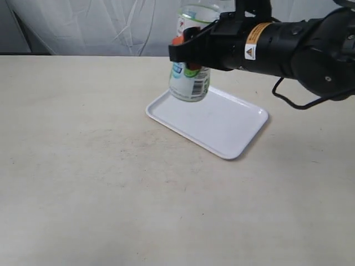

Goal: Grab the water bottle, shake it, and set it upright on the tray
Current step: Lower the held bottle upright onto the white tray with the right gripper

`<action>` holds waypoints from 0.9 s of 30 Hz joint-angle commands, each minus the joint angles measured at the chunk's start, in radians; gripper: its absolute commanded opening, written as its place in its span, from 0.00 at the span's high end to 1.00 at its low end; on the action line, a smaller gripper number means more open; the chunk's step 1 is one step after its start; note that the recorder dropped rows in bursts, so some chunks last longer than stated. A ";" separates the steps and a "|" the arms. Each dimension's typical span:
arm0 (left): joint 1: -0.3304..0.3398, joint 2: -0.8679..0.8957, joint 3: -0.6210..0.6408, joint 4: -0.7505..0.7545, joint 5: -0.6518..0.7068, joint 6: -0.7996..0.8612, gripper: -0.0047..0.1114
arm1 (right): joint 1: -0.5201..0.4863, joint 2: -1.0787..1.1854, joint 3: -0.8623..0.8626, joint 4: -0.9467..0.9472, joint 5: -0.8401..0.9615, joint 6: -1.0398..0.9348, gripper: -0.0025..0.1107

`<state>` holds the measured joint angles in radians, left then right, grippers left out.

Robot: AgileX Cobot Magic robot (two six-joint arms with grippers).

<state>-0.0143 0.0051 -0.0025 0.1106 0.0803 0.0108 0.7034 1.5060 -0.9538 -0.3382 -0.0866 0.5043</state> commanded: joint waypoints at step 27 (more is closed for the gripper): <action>-0.006 -0.005 0.003 0.003 -0.005 -0.004 0.96 | -0.156 0.436 -0.009 0.321 -0.468 -0.355 0.98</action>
<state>-0.0143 0.0051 -0.0025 0.1106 0.0803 0.0108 0.5515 1.9248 -0.9538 -0.0371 -0.4716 0.1693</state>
